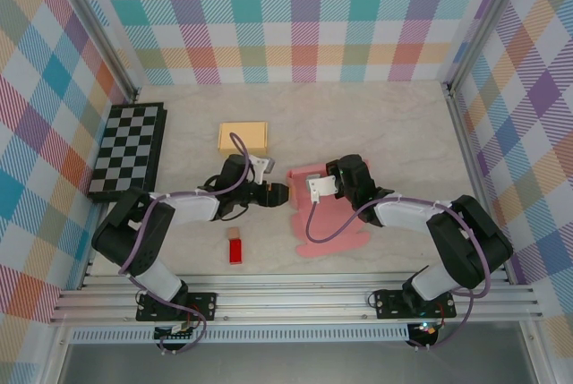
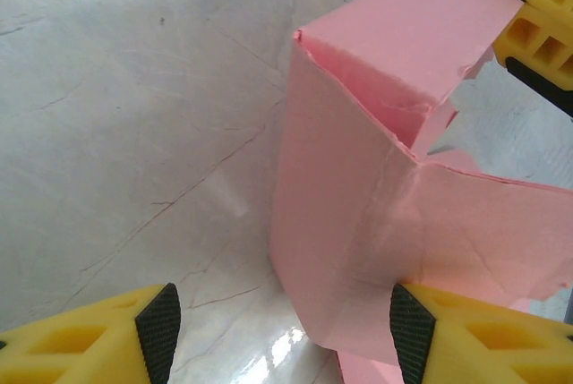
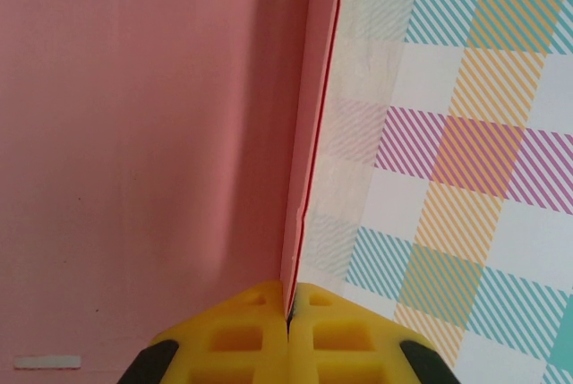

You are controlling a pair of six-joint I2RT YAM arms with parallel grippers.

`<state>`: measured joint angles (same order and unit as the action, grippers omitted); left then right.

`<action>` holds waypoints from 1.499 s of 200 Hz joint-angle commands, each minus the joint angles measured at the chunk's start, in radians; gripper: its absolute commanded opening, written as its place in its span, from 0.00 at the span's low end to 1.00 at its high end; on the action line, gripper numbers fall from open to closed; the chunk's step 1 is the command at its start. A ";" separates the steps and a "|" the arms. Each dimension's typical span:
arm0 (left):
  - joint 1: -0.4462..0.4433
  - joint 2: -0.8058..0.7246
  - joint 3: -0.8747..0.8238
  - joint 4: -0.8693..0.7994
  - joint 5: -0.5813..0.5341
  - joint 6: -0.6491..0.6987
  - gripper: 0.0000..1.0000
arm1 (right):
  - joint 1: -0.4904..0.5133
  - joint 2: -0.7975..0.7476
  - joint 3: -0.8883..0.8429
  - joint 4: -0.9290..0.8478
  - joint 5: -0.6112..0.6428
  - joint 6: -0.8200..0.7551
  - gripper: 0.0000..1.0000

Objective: Fold the paper box

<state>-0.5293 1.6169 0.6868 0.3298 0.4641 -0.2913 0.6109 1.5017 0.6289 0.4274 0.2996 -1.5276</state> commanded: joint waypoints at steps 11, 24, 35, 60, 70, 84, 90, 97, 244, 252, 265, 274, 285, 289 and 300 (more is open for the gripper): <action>-0.018 0.026 0.039 0.040 0.022 -0.002 0.65 | 0.015 -0.002 -0.020 0.001 0.010 -0.018 0.00; -0.018 0.032 0.042 0.042 0.022 -0.004 0.66 | 0.016 -0.001 -0.020 0.002 0.012 -0.018 0.00; -0.019 0.036 0.043 0.047 0.024 -0.009 0.66 | 0.018 -0.001 -0.021 -0.001 0.011 -0.018 0.00; -0.020 0.039 0.045 0.060 0.037 -0.023 0.66 | 0.019 -0.002 -0.021 -0.005 0.015 -0.020 0.00; -0.021 0.036 0.044 0.064 0.042 -0.030 0.66 | 0.019 -0.001 -0.021 -0.007 0.016 -0.019 0.00; -0.022 0.024 0.039 0.072 0.048 -0.040 0.66 | 0.019 -0.001 -0.019 -0.011 0.016 -0.017 0.00; -0.023 0.018 0.038 0.078 0.053 -0.045 0.66 | 0.019 0.000 -0.019 -0.010 0.016 -0.018 0.00; -0.023 0.012 0.033 0.085 0.059 -0.053 0.67 | 0.020 -0.001 -0.019 -0.011 0.016 -0.018 0.00; -0.073 0.042 0.034 0.100 0.065 -0.096 0.67 | 0.020 -0.006 -0.010 -0.035 0.019 -0.015 0.00; -0.074 0.049 0.034 0.093 0.056 -0.097 0.67 | 0.020 -0.008 -0.011 -0.035 0.019 -0.017 0.00; -0.074 0.059 0.040 0.075 0.034 -0.095 0.67 | 0.020 -0.011 -0.012 -0.030 0.019 -0.016 0.00; -0.073 0.062 0.040 0.076 0.028 -0.097 0.67 | 0.020 -0.012 -0.015 -0.022 0.019 -0.017 0.00; -0.074 0.064 0.041 0.085 0.034 -0.100 0.67 | 0.020 -0.012 -0.018 -0.016 0.019 -0.017 0.00; -0.073 0.063 0.041 0.088 0.037 -0.101 0.67 | 0.021 -0.012 -0.019 -0.013 0.019 -0.017 0.00; -0.074 0.056 0.042 0.091 0.045 -0.100 0.67 | 0.023 -0.011 -0.027 0.004 0.024 -0.019 0.00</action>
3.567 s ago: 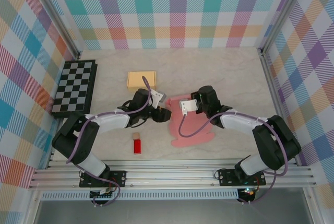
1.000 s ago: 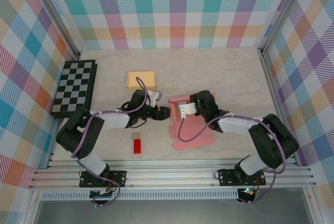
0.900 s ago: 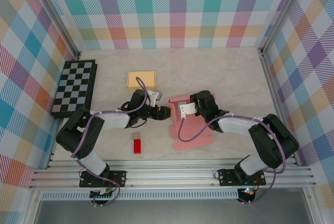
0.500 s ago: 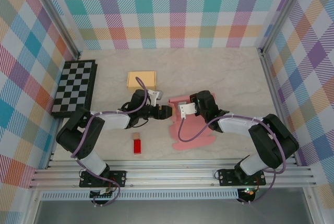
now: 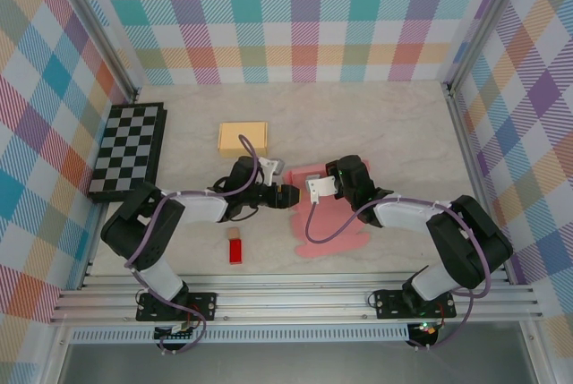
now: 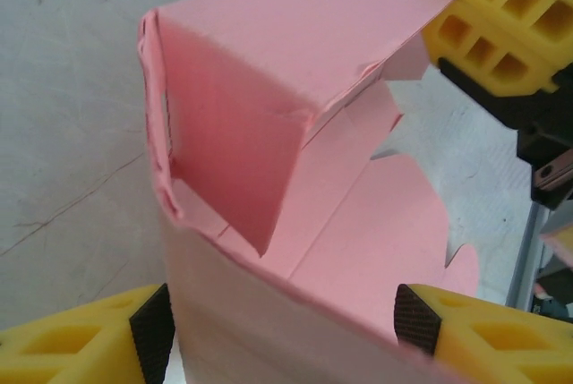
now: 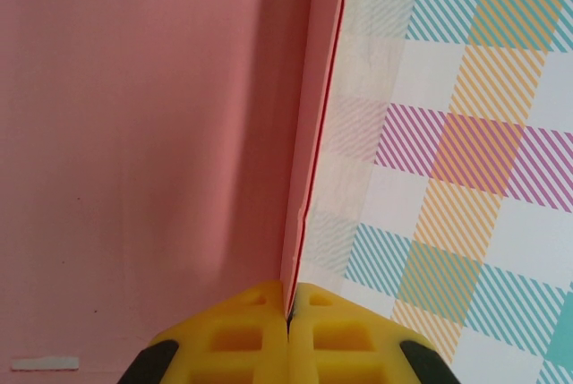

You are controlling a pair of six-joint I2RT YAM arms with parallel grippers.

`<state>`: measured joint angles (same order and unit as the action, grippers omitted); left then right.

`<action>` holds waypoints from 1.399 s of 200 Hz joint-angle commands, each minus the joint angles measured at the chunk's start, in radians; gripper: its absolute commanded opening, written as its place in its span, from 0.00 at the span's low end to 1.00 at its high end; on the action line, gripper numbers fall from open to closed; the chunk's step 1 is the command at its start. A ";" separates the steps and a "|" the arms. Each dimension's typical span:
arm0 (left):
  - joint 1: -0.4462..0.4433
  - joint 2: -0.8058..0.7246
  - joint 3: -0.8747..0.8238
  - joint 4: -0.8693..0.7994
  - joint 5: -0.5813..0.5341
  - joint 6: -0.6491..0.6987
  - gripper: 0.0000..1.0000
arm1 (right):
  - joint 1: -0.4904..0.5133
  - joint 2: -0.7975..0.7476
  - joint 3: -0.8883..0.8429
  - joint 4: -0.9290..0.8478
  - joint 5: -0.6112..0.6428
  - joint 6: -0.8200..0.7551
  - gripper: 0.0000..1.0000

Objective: Fold the paper box

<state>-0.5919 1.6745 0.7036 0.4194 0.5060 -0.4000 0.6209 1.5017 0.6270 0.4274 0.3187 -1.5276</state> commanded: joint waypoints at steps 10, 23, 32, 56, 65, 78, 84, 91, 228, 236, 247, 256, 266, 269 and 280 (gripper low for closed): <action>-0.011 -0.017 0.024 -0.005 0.005 0.014 0.67 | 0.015 -0.008 -0.038 0.033 0.014 -0.024 0.00; -0.012 -0.049 0.019 -0.031 -0.004 0.029 0.67 | 0.025 0.005 -0.071 0.131 0.041 -0.047 0.00; -0.012 -0.079 0.016 -0.064 -0.027 0.045 0.67 | 0.035 0.021 -0.089 0.218 0.072 -0.065 0.00; -0.013 -0.172 -0.002 -0.181 -0.156 0.094 0.66 | 0.093 0.052 -0.119 0.408 0.168 -0.103 0.00; -0.013 -0.214 -0.024 -0.202 -0.213 0.104 0.66 | 0.112 0.062 -0.121 0.464 0.205 -0.102 0.00; -0.013 -0.288 -0.063 -0.206 -0.287 0.113 0.67 | 0.127 0.065 -0.112 0.503 0.235 -0.078 0.00; -0.013 -0.324 -0.078 -0.211 -0.320 0.117 0.67 | 0.132 0.063 -0.104 0.521 0.240 -0.067 0.00; -0.013 -0.362 -0.089 -0.229 -0.370 0.123 0.67 | 0.137 0.062 -0.090 0.543 0.243 -0.057 0.00; 0.273 -0.593 -0.090 -0.442 -0.638 0.048 0.74 | 0.119 0.500 0.236 0.686 0.089 -0.121 0.00; 0.283 -0.569 -0.075 -0.439 -0.607 0.050 0.73 | 0.117 0.511 0.221 0.688 0.086 -0.127 0.00; 0.284 -0.533 -0.053 -0.427 -0.559 0.067 0.72 | 0.119 0.511 0.196 0.700 0.090 -0.125 0.00; 0.283 -0.508 -0.044 -0.405 -0.503 0.079 0.72 | 0.117 0.494 0.172 0.691 0.093 -0.107 0.00; 0.283 -0.472 -0.038 -0.376 -0.441 0.097 0.72 | 0.115 0.466 0.144 0.667 0.089 -0.082 0.00; 0.283 -0.460 -0.035 -0.371 -0.425 0.103 0.72 | 0.114 0.459 0.136 0.664 0.087 -0.076 0.00; 0.282 -0.415 -0.032 -0.344 -0.396 0.124 0.69 | 0.111 0.441 0.117 0.652 0.082 -0.061 0.00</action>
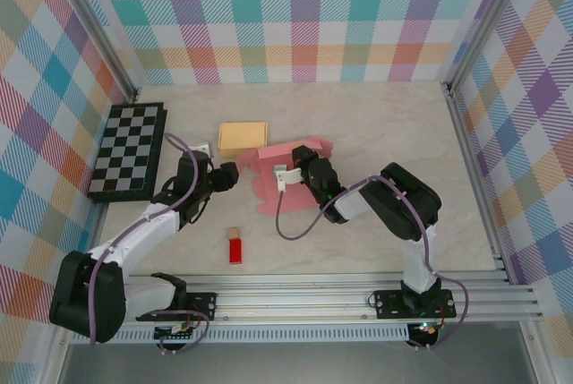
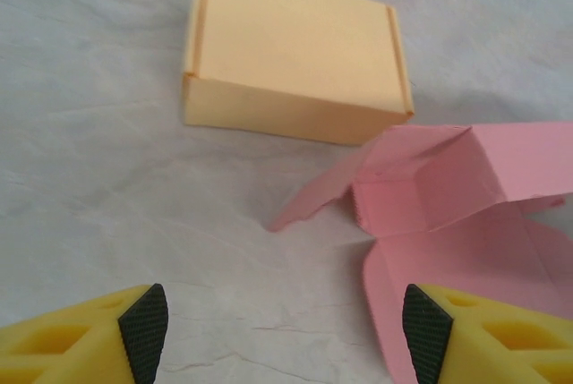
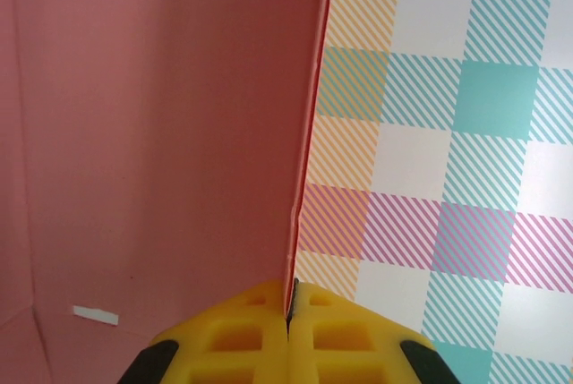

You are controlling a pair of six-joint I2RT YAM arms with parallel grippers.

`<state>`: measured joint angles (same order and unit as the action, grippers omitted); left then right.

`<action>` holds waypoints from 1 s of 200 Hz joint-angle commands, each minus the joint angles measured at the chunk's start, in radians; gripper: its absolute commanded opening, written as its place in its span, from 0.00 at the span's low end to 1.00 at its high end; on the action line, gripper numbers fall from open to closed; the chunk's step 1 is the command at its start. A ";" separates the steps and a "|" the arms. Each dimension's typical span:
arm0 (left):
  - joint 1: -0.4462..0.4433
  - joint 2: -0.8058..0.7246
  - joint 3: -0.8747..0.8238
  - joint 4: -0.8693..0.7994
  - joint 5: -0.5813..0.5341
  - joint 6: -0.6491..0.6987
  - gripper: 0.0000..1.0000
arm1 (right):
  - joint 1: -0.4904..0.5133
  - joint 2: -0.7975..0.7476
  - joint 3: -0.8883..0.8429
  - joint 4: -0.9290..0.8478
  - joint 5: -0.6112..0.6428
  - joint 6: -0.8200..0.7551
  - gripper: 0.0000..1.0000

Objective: Fold the paper box

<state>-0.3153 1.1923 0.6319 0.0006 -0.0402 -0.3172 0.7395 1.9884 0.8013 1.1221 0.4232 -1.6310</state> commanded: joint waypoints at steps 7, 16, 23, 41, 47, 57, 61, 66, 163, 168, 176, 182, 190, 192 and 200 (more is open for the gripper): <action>0.007 0.092 0.039 0.093 0.145 0.049 0.69 | -0.011 -0.051 -0.064 -0.049 -0.028 0.048 0.00; 0.008 0.118 0.037 0.122 0.124 0.058 0.68 | -0.018 -0.049 -0.069 -0.051 -0.039 0.054 0.00; 0.012 0.138 0.045 0.133 0.110 0.072 0.69 | -0.022 -0.045 -0.070 -0.053 -0.044 0.056 0.00; 0.039 0.191 0.106 0.109 0.077 0.093 0.69 | -0.031 -0.043 -0.061 -0.072 -0.061 0.074 0.00; 0.054 0.209 0.130 0.092 0.082 0.099 0.68 | -0.036 -0.047 -0.055 -0.090 -0.071 0.086 0.00; 0.077 0.238 0.179 0.051 0.086 0.105 0.67 | -0.047 -0.060 -0.041 -0.135 -0.089 0.113 0.00; 0.086 0.246 0.189 0.040 0.091 0.108 0.66 | -0.052 -0.067 -0.036 -0.155 -0.098 0.123 0.00; 0.095 0.254 0.197 0.035 0.103 0.114 0.65 | -0.060 -0.077 -0.032 -0.178 -0.114 0.133 0.00; 0.153 0.356 0.193 0.150 0.461 0.271 0.61 | -0.117 -0.111 -0.001 -0.288 -0.231 0.149 0.00; 0.147 0.367 0.210 0.127 0.469 0.283 0.60 | -0.118 -0.112 0.001 -0.291 -0.234 0.149 0.00; 0.142 0.383 0.228 0.112 0.483 0.295 0.60 | -0.118 -0.112 0.004 -0.297 -0.238 0.151 0.00; 0.137 0.392 0.237 0.109 0.494 0.300 0.60 | -0.118 -0.112 0.008 -0.302 -0.240 0.152 0.00; 0.129 0.405 0.253 0.096 0.497 0.306 0.59 | -0.117 -0.112 0.009 -0.302 -0.241 0.156 0.00; 0.127 0.408 0.257 0.090 0.497 0.307 0.59 | -0.118 -0.112 0.009 -0.302 -0.241 0.157 0.00; 0.115 0.418 0.271 0.068 0.499 0.320 0.58 | -0.118 -0.112 0.011 -0.301 -0.240 0.158 0.00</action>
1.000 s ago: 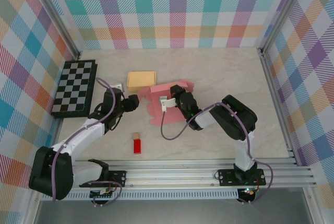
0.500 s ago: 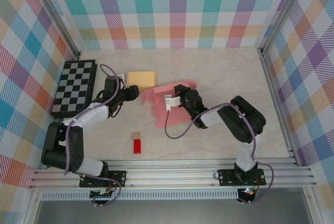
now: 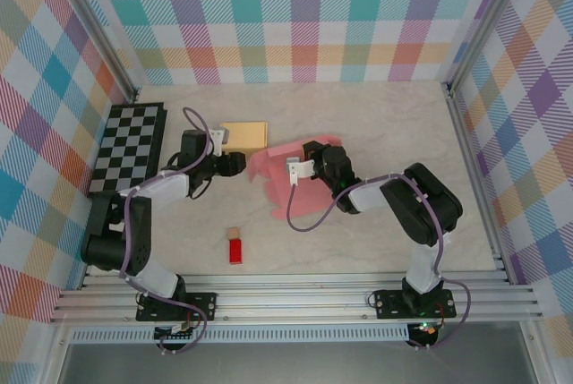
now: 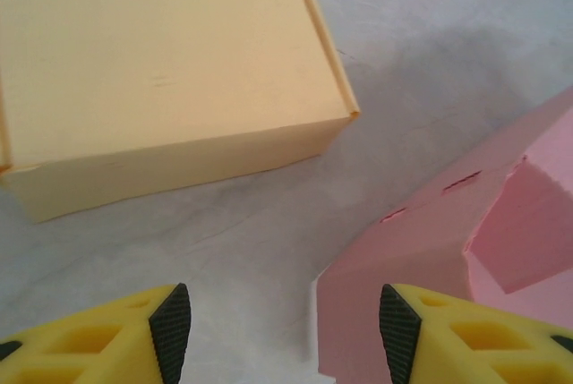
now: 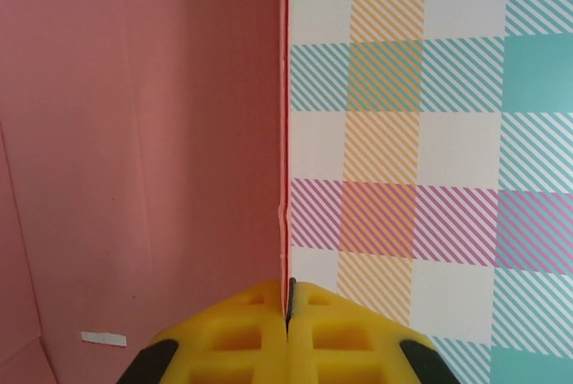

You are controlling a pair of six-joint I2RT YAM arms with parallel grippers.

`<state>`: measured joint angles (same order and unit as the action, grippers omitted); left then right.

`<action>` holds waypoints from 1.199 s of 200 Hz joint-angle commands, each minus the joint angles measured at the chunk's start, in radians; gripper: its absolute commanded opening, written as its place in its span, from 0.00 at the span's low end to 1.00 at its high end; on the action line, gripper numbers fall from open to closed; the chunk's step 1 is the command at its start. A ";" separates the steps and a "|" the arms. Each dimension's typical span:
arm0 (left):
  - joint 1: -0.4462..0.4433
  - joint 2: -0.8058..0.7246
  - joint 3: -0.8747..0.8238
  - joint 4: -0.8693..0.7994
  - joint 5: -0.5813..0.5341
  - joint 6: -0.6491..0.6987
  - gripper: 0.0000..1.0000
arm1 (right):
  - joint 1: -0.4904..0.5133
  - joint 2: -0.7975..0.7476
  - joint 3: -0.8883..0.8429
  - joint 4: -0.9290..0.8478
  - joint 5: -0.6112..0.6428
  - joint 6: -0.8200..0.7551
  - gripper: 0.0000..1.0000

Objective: Fold the paper box

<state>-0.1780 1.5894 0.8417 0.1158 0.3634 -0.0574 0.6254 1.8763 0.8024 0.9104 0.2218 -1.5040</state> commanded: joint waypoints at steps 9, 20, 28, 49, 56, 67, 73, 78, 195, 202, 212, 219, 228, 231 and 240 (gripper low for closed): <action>-0.037 0.024 0.072 -0.068 0.089 0.075 0.57 | -0.004 -0.002 0.009 -0.090 -0.036 0.033 0.00; -0.056 0.026 0.077 -0.079 0.083 0.089 0.56 | -0.004 -0.006 0.009 -0.091 -0.036 0.033 0.00; -0.069 0.029 0.084 -0.091 0.084 0.098 0.56 | -0.003 -0.009 0.008 -0.097 -0.036 0.034 0.00; -0.113 0.045 0.107 -0.133 0.085 0.128 0.55 | -0.004 -0.012 0.008 -0.103 -0.036 0.033 0.00; -0.127 0.047 0.112 -0.146 0.085 0.138 0.55 | -0.004 -0.012 0.009 -0.106 -0.036 0.034 0.00; -0.146 0.049 0.111 -0.159 0.083 0.145 0.54 | -0.004 -0.014 0.011 -0.108 -0.036 0.033 0.00; -0.154 0.048 0.107 -0.160 0.083 0.146 0.54 | -0.004 -0.014 0.011 -0.109 -0.035 0.033 0.00; -0.160 0.046 0.105 -0.161 0.081 0.143 0.54 | -0.003 -0.013 0.011 -0.111 -0.035 0.032 0.00; -0.257 0.013 0.041 -0.186 0.026 0.150 0.59 | -0.004 -0.006 -0.012 -0.113 -0.024 0.002 0.00; -0.258 0.008 0.031 -0.182 0.016 0.140 0.59 | -0.004 -0.006 -0.011 -0.116 -0.024 0.001 0.00; -0.256 0.002 0.015 -0.174 0.009 0.130 0.56 | -0.004 -0.008 -0.011 -0.116 -0.025 0.001 0.00; -0.257 0.001 0.008 -0.170 0.011 0.127 0.53 | -0.004 -0.007 -0.010 -0.116 -0.025 0.001 0.00; -0.257 0.005 0.007 -0.172 0.009 0.123 0.47 | -0.004 -0.007 -0.010 -0.117 -0.025 -0.001 0.00; -0.258 0.008 0.007 -0.173 0.010 0.123 0.45 | -0.004 -0.009 -0.010 -0.119 -0.025 0.000 0.00; -0.256 0.018 0.016 -0.182 0.011 0.123 0.39 | -0.004 -0.010 -0.012 -0.118 -0.025 0.000 0.00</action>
<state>-0.4282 1.6283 0.8608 -0.0498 0.3748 0.0689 0.6205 1.8687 0.8066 0.8646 0.2188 -1.5078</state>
